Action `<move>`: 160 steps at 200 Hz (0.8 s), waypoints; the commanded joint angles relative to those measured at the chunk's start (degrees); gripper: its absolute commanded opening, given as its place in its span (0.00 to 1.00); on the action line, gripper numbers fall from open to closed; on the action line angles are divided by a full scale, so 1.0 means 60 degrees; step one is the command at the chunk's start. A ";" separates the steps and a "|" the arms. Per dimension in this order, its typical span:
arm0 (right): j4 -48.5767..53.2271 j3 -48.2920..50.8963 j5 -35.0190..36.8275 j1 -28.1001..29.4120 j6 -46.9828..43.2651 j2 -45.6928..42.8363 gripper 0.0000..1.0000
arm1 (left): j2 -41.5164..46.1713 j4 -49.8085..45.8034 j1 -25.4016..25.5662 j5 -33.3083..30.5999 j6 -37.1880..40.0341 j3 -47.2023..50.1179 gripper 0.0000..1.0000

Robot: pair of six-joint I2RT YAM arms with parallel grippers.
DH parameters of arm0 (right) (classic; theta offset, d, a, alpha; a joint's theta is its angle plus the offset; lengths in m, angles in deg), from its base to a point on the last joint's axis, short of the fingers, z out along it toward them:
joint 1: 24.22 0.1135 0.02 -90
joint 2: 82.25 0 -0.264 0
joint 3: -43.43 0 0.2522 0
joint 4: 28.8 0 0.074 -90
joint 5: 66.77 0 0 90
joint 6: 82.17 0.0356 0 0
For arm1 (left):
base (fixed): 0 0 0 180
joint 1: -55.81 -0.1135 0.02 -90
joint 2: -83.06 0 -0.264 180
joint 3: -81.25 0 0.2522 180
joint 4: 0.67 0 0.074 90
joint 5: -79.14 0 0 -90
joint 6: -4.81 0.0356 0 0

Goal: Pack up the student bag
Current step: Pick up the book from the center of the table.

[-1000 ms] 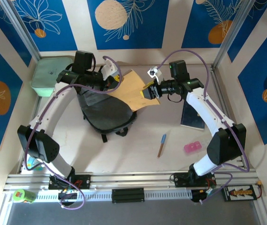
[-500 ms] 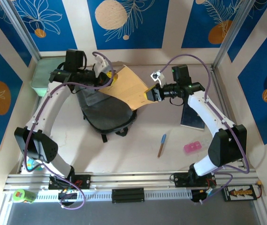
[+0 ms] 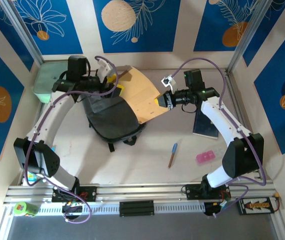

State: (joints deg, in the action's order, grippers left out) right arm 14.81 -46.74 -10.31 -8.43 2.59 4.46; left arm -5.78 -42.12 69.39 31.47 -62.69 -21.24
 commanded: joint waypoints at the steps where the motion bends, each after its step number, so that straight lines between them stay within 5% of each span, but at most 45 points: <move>1: -0.0045 0.0254 -0.0504 -0.0272 0.0857 -0.0722 0.00 | 0.0632 0.1964 -0.0162 -0.3087 -0.1462 0.0903 0.87; 35: 0.0512 0.0589 0.0262 -0.0385 0.1883 -0.1165 0.00 | 0.0991 0.2044 -0.0169 -0.4905 -0.2218 0.1650 0.99; 91: 0.2164 0.0513 0.2351 -0.0411 0.2721 -0.1233 0.00 | 0.1121 0.0688 0.0128 -0.3772 -0.3680 0.2659 0.96; 160: 0.3767 0.0267 0.3337 -0.0413 0.2513 -0.1228 0.00 | 0.0719 -0.0553 0.2781 -0.3694 -0.2106 0.3930 0.89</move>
State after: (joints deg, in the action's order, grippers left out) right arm 32.66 -43.59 8.12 -10.75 18.42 -1.57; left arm -0.07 -41.66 81.83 7.78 -79.80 1.82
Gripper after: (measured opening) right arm 0.088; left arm 0.898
